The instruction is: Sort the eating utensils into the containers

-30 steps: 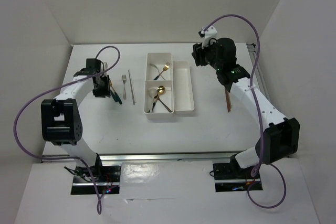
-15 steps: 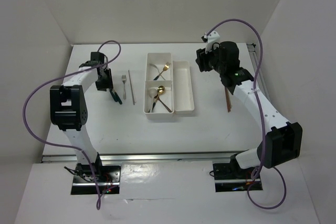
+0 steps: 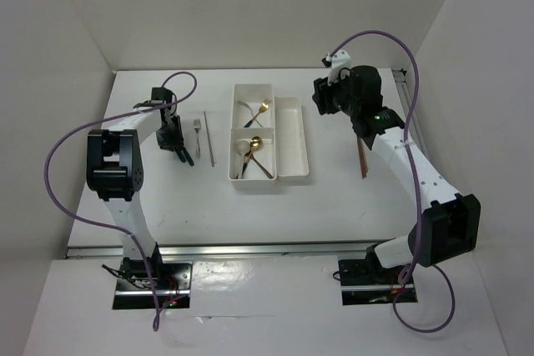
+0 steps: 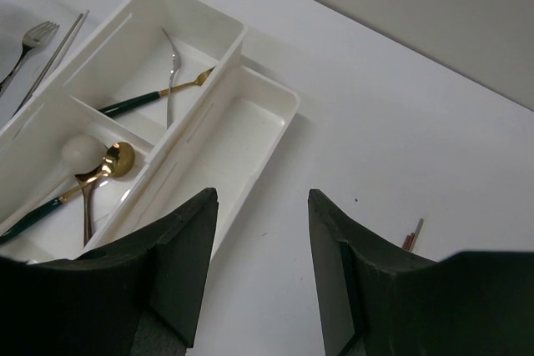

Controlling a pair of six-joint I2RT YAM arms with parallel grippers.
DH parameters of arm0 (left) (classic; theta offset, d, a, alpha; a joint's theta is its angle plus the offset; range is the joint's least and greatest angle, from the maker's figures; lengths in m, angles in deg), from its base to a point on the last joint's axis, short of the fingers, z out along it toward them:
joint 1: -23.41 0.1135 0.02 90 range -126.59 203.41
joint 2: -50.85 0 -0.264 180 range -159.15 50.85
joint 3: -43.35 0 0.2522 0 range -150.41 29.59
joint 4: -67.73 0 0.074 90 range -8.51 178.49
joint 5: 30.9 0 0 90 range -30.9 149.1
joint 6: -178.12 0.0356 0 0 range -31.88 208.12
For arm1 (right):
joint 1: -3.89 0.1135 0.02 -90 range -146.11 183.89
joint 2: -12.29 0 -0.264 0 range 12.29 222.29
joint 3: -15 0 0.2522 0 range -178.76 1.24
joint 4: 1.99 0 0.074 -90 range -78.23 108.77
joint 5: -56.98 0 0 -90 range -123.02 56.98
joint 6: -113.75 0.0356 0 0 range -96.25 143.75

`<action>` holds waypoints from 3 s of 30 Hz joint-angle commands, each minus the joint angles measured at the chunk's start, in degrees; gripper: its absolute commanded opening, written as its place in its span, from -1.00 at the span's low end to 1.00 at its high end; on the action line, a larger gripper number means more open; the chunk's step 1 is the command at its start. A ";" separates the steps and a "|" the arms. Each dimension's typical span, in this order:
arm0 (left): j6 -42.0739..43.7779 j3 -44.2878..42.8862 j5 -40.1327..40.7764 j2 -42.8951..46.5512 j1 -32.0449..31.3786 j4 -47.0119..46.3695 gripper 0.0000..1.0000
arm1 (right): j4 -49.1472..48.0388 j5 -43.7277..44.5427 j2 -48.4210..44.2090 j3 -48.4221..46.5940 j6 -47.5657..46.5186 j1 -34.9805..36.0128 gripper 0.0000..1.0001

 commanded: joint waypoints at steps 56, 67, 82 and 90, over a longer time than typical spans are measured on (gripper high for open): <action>10.46 6.13 -15.81 25.89 -22.94 -5.83 -1.00 | 2.77 -5.59 -8.80 8.75 3.25 -4.72 0.22; 6.68 5.69 -13.24 20.44 -29.70 -10.22 -1.00 | 3.30 -4.54 -10.47 10.42 3.77 -5.76 0.22; 8.51 12.20 -13.24 18.07 -30.24 -12.51 -1.00 | 3.83 -4.54 -10.47 10.95 3.25 -6.30 0.22; 8.52 13.34 -12.63 20.52 -30.76 -10.92 0.01 | 3.83 -3.48 -9.41 10.42 2.72 -6.30 0.48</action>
